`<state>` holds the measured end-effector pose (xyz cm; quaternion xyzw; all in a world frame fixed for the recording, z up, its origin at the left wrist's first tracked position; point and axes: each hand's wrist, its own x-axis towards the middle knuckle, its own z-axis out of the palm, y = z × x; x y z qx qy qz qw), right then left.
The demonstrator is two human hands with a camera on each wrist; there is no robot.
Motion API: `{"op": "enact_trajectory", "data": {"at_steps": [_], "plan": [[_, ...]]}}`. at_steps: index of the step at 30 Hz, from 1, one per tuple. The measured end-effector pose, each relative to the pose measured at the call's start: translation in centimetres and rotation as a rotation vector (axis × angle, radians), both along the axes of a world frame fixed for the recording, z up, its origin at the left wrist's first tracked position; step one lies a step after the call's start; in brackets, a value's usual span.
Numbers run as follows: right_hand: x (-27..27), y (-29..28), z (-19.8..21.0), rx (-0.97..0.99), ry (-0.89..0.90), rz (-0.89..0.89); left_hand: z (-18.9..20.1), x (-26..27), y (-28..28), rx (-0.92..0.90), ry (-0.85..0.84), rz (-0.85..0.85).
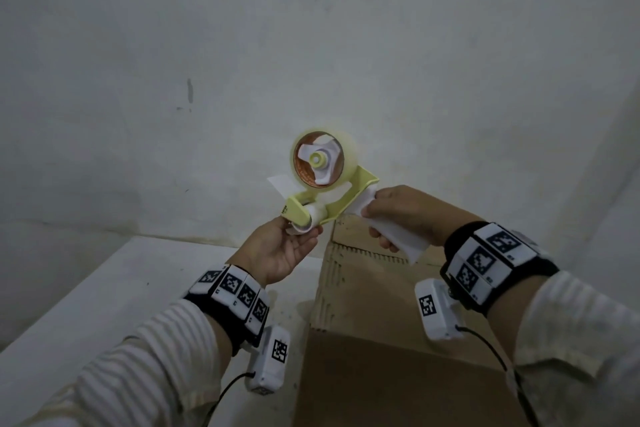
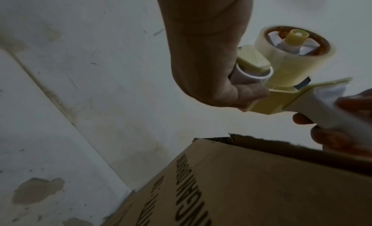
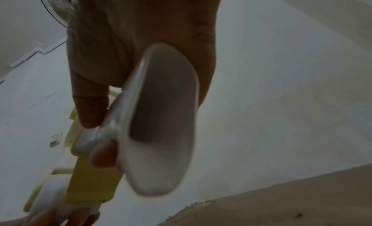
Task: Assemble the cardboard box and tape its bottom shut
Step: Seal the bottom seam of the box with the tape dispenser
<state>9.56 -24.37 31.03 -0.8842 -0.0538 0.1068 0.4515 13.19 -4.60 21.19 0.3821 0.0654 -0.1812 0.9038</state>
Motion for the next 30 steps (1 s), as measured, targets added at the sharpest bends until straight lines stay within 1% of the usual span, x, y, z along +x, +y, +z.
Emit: {"op": "enact_trajectory", "data": {"at_steps": [2,8,14,17,19,23,26,28,30], "plan": [[-0.2,-0.7,0.2,0.038,-0.013,0.017,0.7,-0.5,-0.6,-0.012,-0.015,0.037],[0.7,-0.5,0.7,0.067,-0.052,0.014,1.6,-0.2,0.3,0.036,-0.038,-0.008],[1.6,0.0,0.1,-0.059,-0.071,0.022,0.9,1.2,0.8,0.265,-0.006,-0.109],[1.8,-0.4,-0.1,-0.130,-0.067,0.016,0.6,1.4,0.3,0.372,-0.026,-0.167],[1.9,-0.9,-0.2,-0.132,-0.054,0.001,0.5,1.7,-0.1,0.423,-0.056,-0.147],[1.7,-2.1,0.1,-0.137,-0.032,-0.026,0.5,2.2,-1.1,0.517,-0.078,-0.041],[1.4,-3.5,0.6,-0.196,-0.027,-0.050,-0.1,2.6,-0.7,0.566,-0.046,0.041],[1.4,-4.4,1.0,-0.261,-0.025,-0.066,-0.5,2.5,-0.6,0.571,-0.043,0.022],[1.5,-4.8,1.2,-0.367,-0.046,-0.075,-0.6,2.3,-1.1,0.580,-0.053,0.009]]}}
